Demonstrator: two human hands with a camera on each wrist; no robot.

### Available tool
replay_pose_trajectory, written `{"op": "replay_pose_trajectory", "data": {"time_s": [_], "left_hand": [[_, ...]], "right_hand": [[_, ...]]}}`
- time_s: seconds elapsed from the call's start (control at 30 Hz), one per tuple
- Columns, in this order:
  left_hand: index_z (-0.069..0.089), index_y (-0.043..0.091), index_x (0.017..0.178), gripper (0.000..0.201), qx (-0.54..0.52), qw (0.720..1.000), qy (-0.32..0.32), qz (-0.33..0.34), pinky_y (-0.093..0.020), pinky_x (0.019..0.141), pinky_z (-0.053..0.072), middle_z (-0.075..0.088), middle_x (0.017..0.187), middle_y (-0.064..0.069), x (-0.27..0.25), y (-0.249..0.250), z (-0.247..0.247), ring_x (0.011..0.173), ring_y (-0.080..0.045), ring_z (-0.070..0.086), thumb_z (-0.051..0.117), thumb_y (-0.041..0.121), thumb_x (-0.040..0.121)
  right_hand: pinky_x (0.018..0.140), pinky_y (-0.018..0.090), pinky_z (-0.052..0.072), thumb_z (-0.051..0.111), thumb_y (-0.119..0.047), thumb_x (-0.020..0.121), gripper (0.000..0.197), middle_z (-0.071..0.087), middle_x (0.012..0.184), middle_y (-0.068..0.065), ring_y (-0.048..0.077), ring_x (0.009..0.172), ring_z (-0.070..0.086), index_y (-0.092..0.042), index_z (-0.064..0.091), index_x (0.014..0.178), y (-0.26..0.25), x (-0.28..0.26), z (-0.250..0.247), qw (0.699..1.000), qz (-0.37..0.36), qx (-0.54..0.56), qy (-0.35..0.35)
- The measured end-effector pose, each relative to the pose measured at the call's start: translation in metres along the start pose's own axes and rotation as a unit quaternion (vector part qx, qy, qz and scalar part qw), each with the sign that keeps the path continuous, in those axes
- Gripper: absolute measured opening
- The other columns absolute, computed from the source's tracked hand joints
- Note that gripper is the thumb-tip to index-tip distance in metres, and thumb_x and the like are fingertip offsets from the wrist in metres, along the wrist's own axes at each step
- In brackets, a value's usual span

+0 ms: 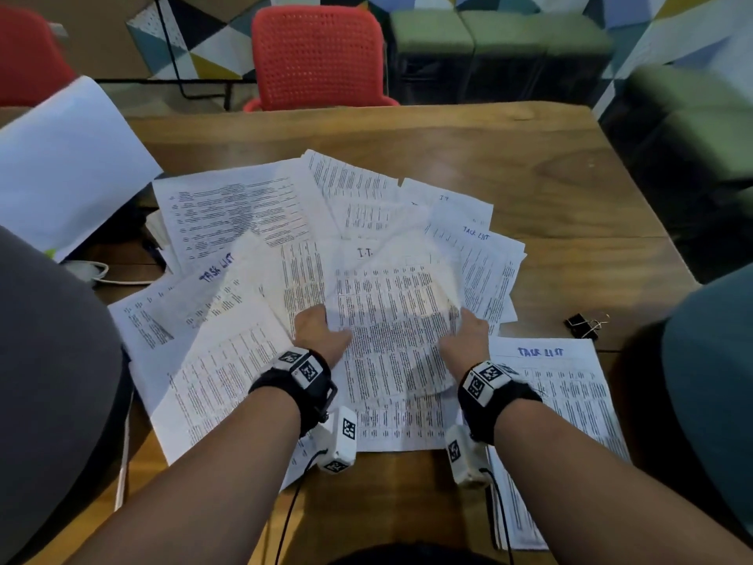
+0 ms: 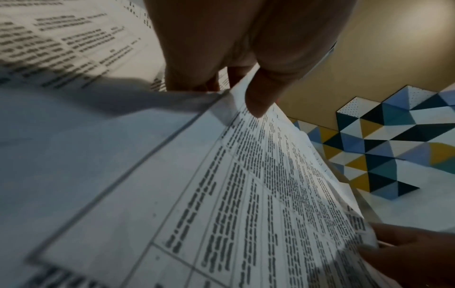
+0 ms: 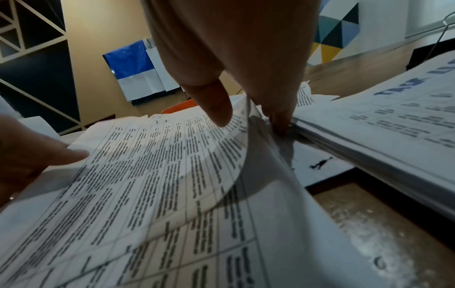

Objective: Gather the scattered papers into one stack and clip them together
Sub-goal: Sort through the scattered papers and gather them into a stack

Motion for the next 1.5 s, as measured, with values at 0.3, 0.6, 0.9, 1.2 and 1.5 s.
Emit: {"op": "replay_pose_trajectory", "data": {"time_s": [0.3, 0.6, 0.9, 1.2, 1.5], "left_hand": [[0.029, 0.018, 0.14, 0.053, -0.038, 0.999, 0.034, 0.0, -0.021, 0.049, 0.042, 0.057, 0.098, -0.003, 0.004, 0.003, 0.014, 0.071, -0.015, 0.053, 0.051, 0.005, 0.094], [0.03, 0.014, 0.143, 0.057, -0.143, 0.981, 0.123, 0.043, -0.037, 0.106, 0.037, 0.043, 0.143, -0.006, -0.008, 0.002, -0.046, 0.131, -0.026, 0.041, 0.053, 0.001, 0.092], [0.042, 0.019, 0.134, 0.061, -0.353, 0.899, 0.205, 0.157, -0.038, 0.099, 0.047, 0.059, 0.128, -0.002, -0.046, 0.023, -0.117, 0.117, -0.017, 0.057, 0.057, -0.011, 0.084], [0.046, 0.032, 0.112, 0.058, -0.424, 0.869, 0.186, 0.174, -0.038, 0.092, 0.052, 0.064, 0.109, -0.004, -0.07, 0.015, -0.12, 0.1, -0.017, 0.063, 0.067, -0.01, 0.078], [0.047, 0.016, 0.129, 0.053, -0.403, 0.891, 0.172, 0.12, -0.037, 0.096, 0.045, 0.061, 0.114, -0.005, -0.059, -0.005, -0.106, 0.112, -0.026, 0.056, 0.058, -0.011, 0.085]], "right_hand": [[0.106, 0.043, 0.039, 0.049, 0.004, 0.08, 0.079, 0.026, 0.143, 0.016, 0.034, 0.127, 0.035, -0.01, 0.015, 0.149, -0.001, 0.005, 0.0, 0.998, 0.009, -0.011, -0.057], [0.083, 0.033, 0.051, 0.056, -0.012, 0.093, 0.058, 0.058, 0.098, -0.004, 0.015, 0.088, 0.059, -0.021, 0.025, 0.142, -0.066, -0.016, -0.019, 0.976, -0.06, 0.182, -0.102], [0.063, 0.018, 0.052, 0.048, -0.009, 0.095, 0.026, 0.062, 0.106, -0.003, 0.013, 0.084, 0.062, -0.024, 0.044, 0.117, -0.156, -0.087, -0.036, 0.93, -0.259, 0.256, -0.044], [0.062, 0.016, 0.053, 0.046, -0.011, 0.096, 0.031, 0.057, 0.101, 0.0, 0.011, 0.08, 0.059, -0.031, 0.04, 0.119, -0.156, -0.107, -0.045, 0.917, -0.311, 0.251, 0.0], [0.071, 0.024, 0.047, 0.04, -0.025, 0.101, 0.019, 0.063, 0.107, 0.001, 0.013, 0.094, 0.06, -0.018, 0.045, 0.118, -0.15, -0.102, -0.036, 0.929, -0.233, 0.278, -0.075]]}}
Point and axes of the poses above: each hand's wrist, its own x-axis towards the middle knuckle, its own z-axis out of the palm, y = z × x, the point moved 4 cm from there along x, towards the middle knuckle
